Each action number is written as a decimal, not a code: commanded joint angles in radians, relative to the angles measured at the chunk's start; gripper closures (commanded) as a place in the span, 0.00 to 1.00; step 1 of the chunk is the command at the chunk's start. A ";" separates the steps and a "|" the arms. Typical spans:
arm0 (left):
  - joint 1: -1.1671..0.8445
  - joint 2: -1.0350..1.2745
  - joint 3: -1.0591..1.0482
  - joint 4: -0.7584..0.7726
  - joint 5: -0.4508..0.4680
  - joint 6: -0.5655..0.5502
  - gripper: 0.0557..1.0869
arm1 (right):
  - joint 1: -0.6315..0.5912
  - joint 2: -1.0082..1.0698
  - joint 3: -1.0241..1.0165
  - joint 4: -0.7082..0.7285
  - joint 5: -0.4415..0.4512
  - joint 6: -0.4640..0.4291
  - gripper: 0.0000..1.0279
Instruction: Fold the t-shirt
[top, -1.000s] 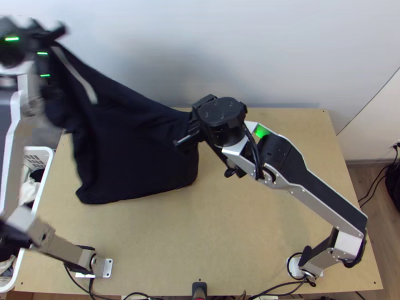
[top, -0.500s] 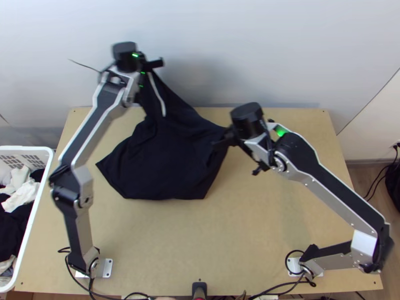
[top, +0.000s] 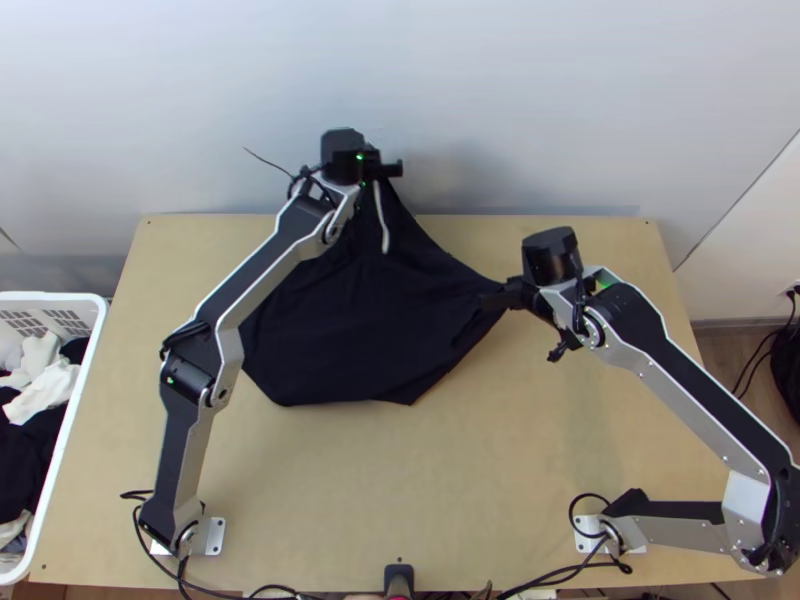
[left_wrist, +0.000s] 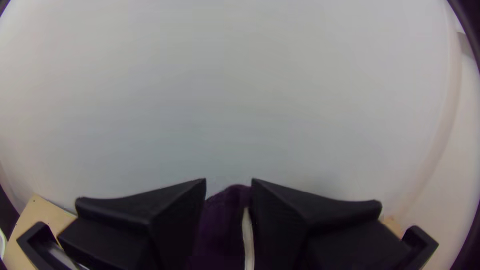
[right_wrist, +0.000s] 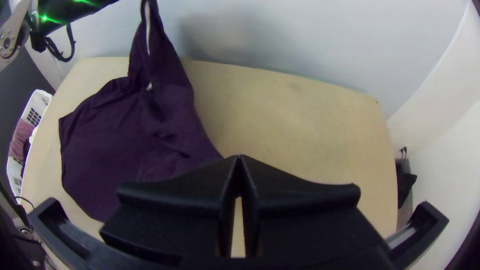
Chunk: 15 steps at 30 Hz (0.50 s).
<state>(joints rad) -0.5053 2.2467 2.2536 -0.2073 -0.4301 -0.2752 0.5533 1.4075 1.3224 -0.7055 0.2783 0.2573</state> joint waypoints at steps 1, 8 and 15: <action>-0.036 0.010 0.001 -0.118 0.019 -0.068 0.29 | -0.036 -0.016 -0.077 0.037 -0.021 0.042 0.97; -0.029 -0.067 -0.002 -0.323 0.022 -0.134 0.28 | -0.041 -0.010 -0.080 0.055 -0.022 0.076 0.97; -0.068 -0.176 -0.029 -0.692 0.113 -0.142 0.28 | -0.041 -0.008 -0.078 0.066 -0.022 0.079 0.97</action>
<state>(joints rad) -0.5400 2.1605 2.2482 -0.6235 -0.3592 -0.4015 0.5163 1.3975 1.2495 -0.6518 0.2550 0.3260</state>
